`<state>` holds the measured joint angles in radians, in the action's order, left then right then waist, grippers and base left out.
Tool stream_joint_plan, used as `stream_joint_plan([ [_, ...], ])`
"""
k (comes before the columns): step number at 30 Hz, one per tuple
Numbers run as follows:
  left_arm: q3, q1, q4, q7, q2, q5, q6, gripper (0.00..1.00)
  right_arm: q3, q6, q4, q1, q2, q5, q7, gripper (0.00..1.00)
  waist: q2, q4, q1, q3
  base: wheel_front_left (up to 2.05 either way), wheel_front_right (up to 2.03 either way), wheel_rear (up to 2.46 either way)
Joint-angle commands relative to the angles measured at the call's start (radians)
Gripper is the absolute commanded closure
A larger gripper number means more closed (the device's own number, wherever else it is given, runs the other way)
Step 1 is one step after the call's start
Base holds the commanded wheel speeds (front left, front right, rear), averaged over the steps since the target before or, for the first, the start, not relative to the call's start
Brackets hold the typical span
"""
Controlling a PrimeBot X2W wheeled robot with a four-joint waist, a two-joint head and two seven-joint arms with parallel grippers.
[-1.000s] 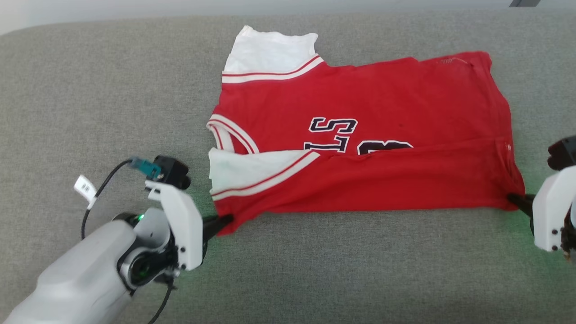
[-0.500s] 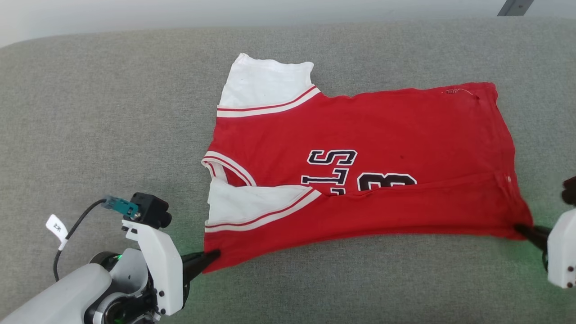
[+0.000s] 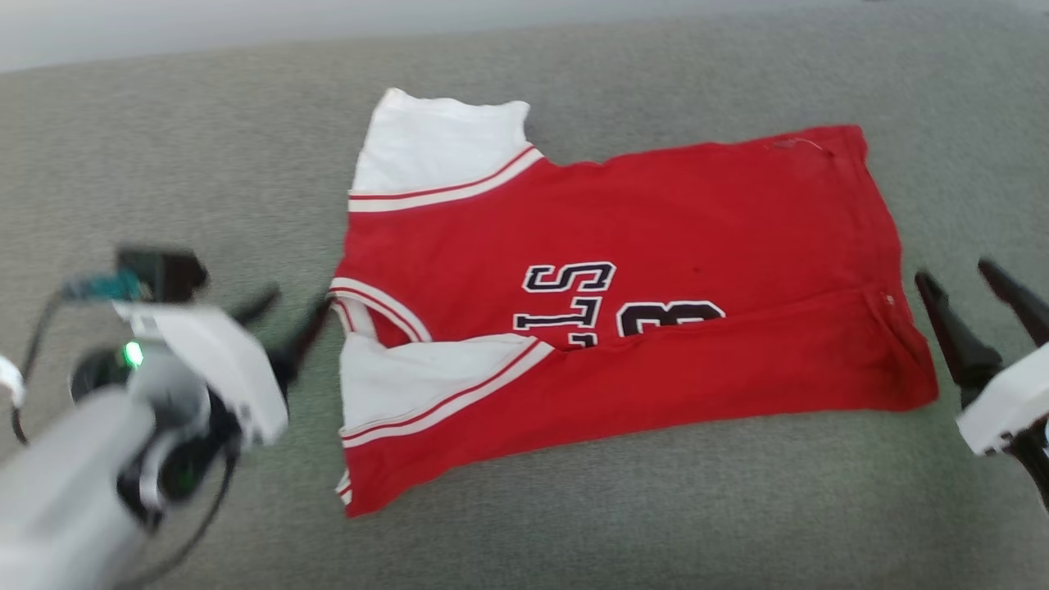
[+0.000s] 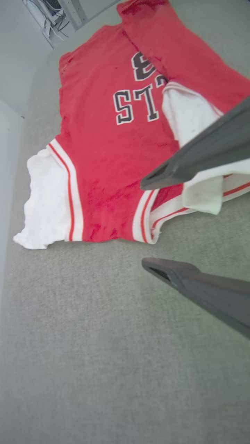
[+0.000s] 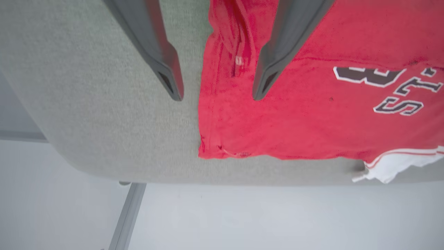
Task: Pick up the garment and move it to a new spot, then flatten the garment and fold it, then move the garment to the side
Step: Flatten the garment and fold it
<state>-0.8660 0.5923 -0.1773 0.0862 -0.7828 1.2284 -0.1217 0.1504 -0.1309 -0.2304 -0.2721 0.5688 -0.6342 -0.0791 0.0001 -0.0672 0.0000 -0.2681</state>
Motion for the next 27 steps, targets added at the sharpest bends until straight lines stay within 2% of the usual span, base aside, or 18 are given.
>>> stream_joint_plan([
  [1,0.015,0.046,-0.034,-0.016,0.027,-0.007,0.007,0.0,-0.015,0.0,0.014,-0.012,-0.026,0.025,0.032,0.0,-0.0001,-0.022,0.0,-0.016,0.0,0.0,0.0],
  [5,0.026,0.198,-0.189,-0.04,0.083,-0.071,0.034,0.0,-0.048,0.0,0.05,-0.039,-0.109,0.077,0.111,0.0,-0.0001,-0.075,0.0,-0.051,0.0,0.0,0.0],
  [7,0.009,0.281,-0.272,-0.049,0.093,-0.134,0.05,0.0,-0.053,0.0,0.064,-0.055,-0.144,0.097,0.14,0.0,-0.0001,-0.108,0.0,-0.073,0.0,0.0,0.0],
  [13,-0.004,0.471,-0.523,0.014,0.149,-0.169,0.12,0.0,-0.036,0.0,0.076,-0.086,-0.214,0.119,0.203,0.0,-0.0001,-0.206,0.0,-0.126,0.0,0.0,0.0],
  [20,-0.033,0.618,-0.755,0.208,0.164,-0.163,0.175,0.0,0.0,0.0,0.038,-0.106,-0.244,0.097,0.227,0.0,-0.0001,-0.29,0.0,-0.175,0.0,0.0,0.0],
  [24,-0.045,0.684,-0.843,0.33,0.158,-0.153,0.187,0.0,0.032,0.0,0.018,-0.117,-0.242,0.079,0.231,0.0,-0.0001,-0.319,0.0,-0.199,0.0,0.0,0.0],
  [27,-0.064,0.714,-0.896,0.418,0.162,-0.162,0.181,0.0,0.049,0.0,0.008,-0.129,-0.236,0.069,0.239,0.0,-0.0001,-0.326,0.0,-0.209,0.0,0.0,0.0],
])
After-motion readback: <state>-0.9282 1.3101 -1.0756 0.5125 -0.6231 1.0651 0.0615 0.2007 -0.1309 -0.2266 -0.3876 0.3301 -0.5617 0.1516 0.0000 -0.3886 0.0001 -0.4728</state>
